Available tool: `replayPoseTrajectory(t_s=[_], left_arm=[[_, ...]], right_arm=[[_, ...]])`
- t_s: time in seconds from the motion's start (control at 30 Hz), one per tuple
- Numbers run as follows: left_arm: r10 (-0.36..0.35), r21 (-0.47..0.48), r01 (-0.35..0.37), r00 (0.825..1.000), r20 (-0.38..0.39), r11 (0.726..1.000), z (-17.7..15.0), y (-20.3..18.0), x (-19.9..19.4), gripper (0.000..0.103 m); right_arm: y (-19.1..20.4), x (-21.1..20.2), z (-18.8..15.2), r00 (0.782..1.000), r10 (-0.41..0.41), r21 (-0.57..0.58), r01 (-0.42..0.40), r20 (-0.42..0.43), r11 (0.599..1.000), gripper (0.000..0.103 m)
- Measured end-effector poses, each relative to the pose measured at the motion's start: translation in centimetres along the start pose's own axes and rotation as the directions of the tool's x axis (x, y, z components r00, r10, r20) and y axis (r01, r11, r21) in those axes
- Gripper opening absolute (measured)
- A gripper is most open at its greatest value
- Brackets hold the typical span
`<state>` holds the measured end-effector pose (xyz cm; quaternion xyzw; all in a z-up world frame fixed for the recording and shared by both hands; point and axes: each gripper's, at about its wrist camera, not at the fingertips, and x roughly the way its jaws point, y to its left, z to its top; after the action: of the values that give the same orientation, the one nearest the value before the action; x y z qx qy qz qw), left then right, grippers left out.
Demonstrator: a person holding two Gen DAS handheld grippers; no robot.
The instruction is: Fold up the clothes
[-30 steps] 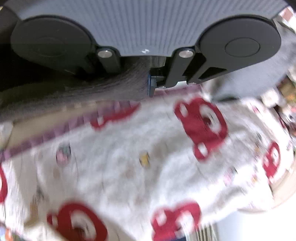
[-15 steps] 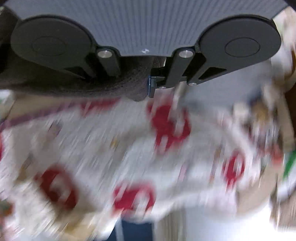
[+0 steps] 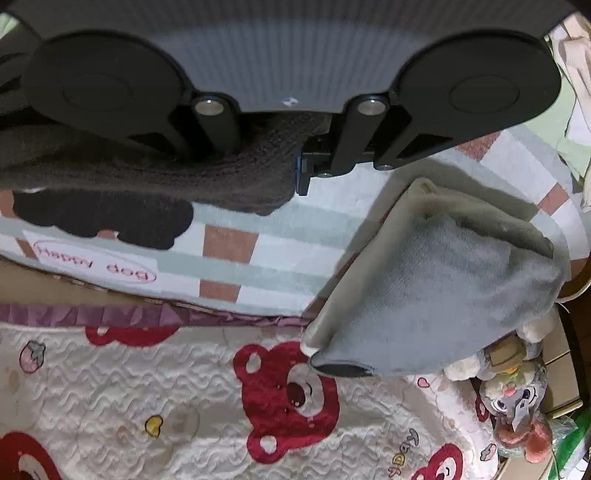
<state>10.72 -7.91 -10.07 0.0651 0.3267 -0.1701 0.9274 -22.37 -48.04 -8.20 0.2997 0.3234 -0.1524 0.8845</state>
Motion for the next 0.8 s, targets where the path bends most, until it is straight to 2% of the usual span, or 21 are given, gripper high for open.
replayPoseTrajectory(t_s=[0.07, 0.17, 0.2, 0.3, 0.37, 0.4, 0.5, 0.6, 0.7, 0.8], left_arm=[[-0.003, -0.012, 0.003, 1.000, -0.007, 1.000, -0.1, 0.1, 0.3, 0.007], [-0.015, -0.016, 0.015, 1.000, 0.004, 1.000, -0.1, 0.4, 0.3, 0.007], [-0.016, -0.016, 0.016, 1.000, 0.010, 1.000, -0.1, 0.5, 0.3, 0.008], [-0.022, -0.029, 0.023, 0.999, 0.023, 0.999, 0.1, 1.0, 0.2, 0.008], [-0.027, -0.030, 0.027, 0.999, 0.021, 0.999, 0.0, 1.1, 0.2, 0.008], [-0.024, -0.023, 0.025, 1.000, 0.020, 0.999, 0.0, 1.1, 0.2, 0.008], [-0.021, -0.011, 0.021, 1.000, 0.019, 1.000, -0.1, 0.9, 0.2, 0.008], [-0.025, -0.017, 0.025, 1.000, 0.018, 1.000, 0.0, 0.9, 0.3, 0.008], [-0.030, -0.024, 0.031, 0.999, 0.015, 0.999, 0.0, 0.9, 0.5, 0.010], [-0.063, -0.050, 0.063, 0.998, 0.006, 0.997, 0.0, 1.1, 0.6, 0.011]], right_arm=[[-0.1, -0.2, -1.7, 0.991, 0.120, 0.057, -0.116, -0.064, 0.992, 0.063], [1.7, 1.7, -3.6, 0.963, 0.212, 0.049, -0.207, -0.169, 0.977, 0.064], [2.4, 2.4, -4.2, 0.953, 0.227, 0.038, -0.224, -0.200, 0.974, 0.066], [4.5, 5.2, -5.2, 0.962, 0.139, -0.073, -0.160, -0.237, 0.984, 0.067], [5.2, 6.9, -5.4, 0.957, 0.108, -0.089, -0.136, -0.268, 0.987, 0.067], [5.5, 7.5, -5.3, 0.952, 0.127, -0.079, -0.155, -0.279, 0.985, 0.067], [6.7, 8.9, -4.7, 0.922, 0.253, -0.004, -0.266, -0.294, 0.964, 0.067], [7.9, 9.2, -4.0, 0.929, 0.280, 0.002, -0.288, -0.241, 0.958, 0.067], [7.9, 9.4, -2.9, 0.966, 0.204, -0.025, -0.211, -0.156, 0.977, 0.065], [7.7, 9.5, -1.9, 0.988, 0.132, -0.034, -0.135, -0.074, 0.990, 0.066]])
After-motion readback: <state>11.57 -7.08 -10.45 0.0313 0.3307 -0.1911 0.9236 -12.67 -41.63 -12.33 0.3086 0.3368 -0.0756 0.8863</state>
